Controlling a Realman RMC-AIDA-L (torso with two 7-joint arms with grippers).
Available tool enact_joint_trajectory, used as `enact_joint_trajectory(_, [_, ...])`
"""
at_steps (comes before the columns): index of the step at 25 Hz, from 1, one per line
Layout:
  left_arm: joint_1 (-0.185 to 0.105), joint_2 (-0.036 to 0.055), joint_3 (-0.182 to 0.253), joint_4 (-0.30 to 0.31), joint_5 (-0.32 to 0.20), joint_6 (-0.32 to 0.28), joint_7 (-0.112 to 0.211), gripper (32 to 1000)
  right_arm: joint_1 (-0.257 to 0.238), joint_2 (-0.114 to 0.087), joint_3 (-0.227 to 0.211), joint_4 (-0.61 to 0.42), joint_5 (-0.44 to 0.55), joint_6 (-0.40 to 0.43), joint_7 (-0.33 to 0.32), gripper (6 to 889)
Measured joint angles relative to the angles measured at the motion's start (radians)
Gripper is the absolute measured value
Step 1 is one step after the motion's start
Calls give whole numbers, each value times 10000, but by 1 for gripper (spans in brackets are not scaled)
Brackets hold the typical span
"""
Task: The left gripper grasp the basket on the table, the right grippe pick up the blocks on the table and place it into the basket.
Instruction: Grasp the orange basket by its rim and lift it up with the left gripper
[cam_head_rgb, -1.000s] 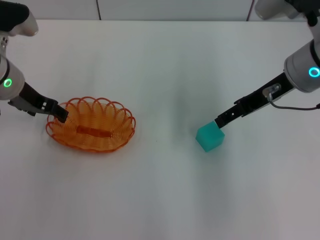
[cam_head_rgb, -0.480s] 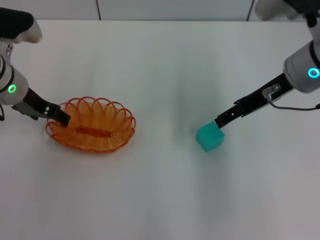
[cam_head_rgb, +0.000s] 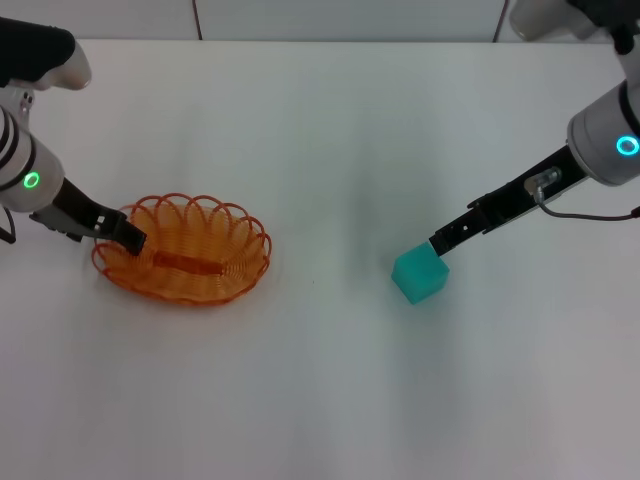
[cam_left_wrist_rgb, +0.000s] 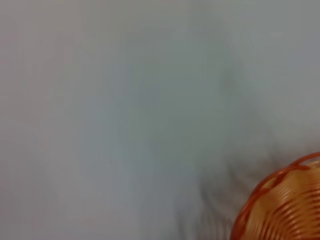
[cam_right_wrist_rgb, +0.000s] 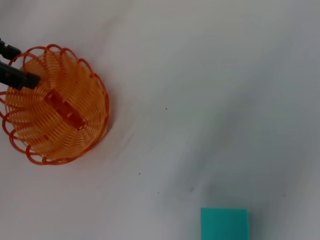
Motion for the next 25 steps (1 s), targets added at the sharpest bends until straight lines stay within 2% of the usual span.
enact_joint_trajectory(8, [-193,6,0,-626,39,264,2,859,1,0,0,1,1,-65,-28,862])
enact_joint_trajectory(15, [-217,12,0,-647,43,274,2,858,0,0,0,109,1,-80,-57,862])
enact_joint_trajectory(22, [-219,79,-17,-593,-24,181,-48,858,1,0,0,109,0,-80,-62,862])
enact_joint_trajectory(25, [-219,99,-256,-570,-40,160,-21,782,1,0,0,108,1,-80,-65,862])
